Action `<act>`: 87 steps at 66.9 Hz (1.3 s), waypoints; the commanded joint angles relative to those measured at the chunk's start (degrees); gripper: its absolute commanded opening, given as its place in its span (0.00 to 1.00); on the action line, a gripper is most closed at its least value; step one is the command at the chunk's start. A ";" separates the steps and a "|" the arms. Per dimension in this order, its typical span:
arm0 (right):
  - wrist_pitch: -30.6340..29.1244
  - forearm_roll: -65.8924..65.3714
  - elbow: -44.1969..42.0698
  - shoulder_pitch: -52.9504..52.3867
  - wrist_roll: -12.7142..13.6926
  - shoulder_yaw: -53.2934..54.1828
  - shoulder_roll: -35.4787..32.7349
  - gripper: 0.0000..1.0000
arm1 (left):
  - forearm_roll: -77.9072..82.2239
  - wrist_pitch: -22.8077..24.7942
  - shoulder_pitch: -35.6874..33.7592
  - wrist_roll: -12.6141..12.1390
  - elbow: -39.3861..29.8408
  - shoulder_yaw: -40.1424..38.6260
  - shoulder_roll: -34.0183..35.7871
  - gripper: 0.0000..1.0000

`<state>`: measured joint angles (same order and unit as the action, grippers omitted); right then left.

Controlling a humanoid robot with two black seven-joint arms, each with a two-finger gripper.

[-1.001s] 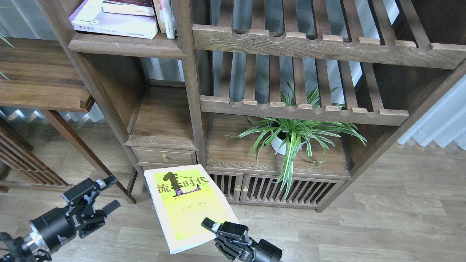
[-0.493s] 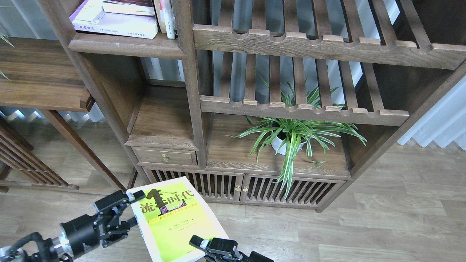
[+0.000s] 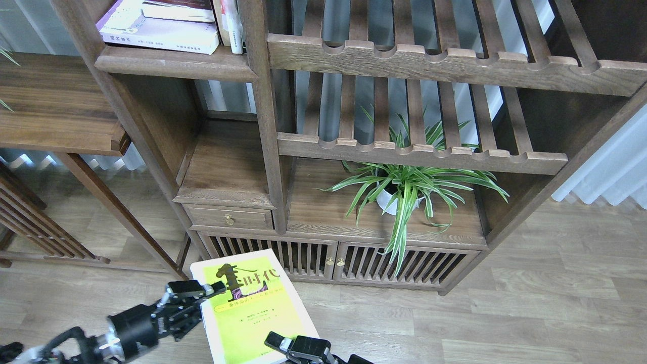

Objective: Organize books on shelf
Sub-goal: 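Grasp the yellow-green book with the left gripper from the right gripper, then lift the yellow-green book with the left gripper up to the top-left shelf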

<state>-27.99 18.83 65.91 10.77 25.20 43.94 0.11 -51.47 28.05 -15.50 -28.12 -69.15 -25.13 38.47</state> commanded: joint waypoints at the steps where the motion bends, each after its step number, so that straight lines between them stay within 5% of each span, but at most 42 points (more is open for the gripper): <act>1: -0.01 -1.34 -1.13 -1.19 -1.46 0.53 -0.11 0.99 | -0.04 -0.05 -0.15 0.12 -1.78 -0.89 5.12 0.00; 25: -0.01 -0.90 -7.64 -3.21 -2.52 14.68 -0.11 0.99 | 10.68 -0.05 -1.37 0.12 -3.62 -13.54 27.26 0.00; 37: -0.01 -0.90 -8.52 -6.29 -5.86 16.79 -0.11 0.99 | 10.69 -0.05 -6.12 0.12 -5.21 -19.95 38.77 0.00; 46: -0.01 -0.90 -8.52 -7.08 -5.95 16.35 -0.11 0.99 | 11.47 -0.05 -13.14 0.12 -4.59 -25.23 43.09 0.00; 69: -0.01 -0.90 -8.43 -7.26 -5.95 15.91 -0.11 0.99 | 22.90 -0.05 -35.83 0.12 -1.07 -23.92 41.42 0.00; 87: -0.01 -0.90 -8.43 -7.17 -6.04 16.00 -0.11 0.99 | 34.68 -0.05 -48.75 0.12 2.70 -24.09 25.34 0.00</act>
<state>-28.01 17.93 57.47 3.58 19.18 59.91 0.00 -21.96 28.00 -59.13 -28.01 -68.10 -48.97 70.99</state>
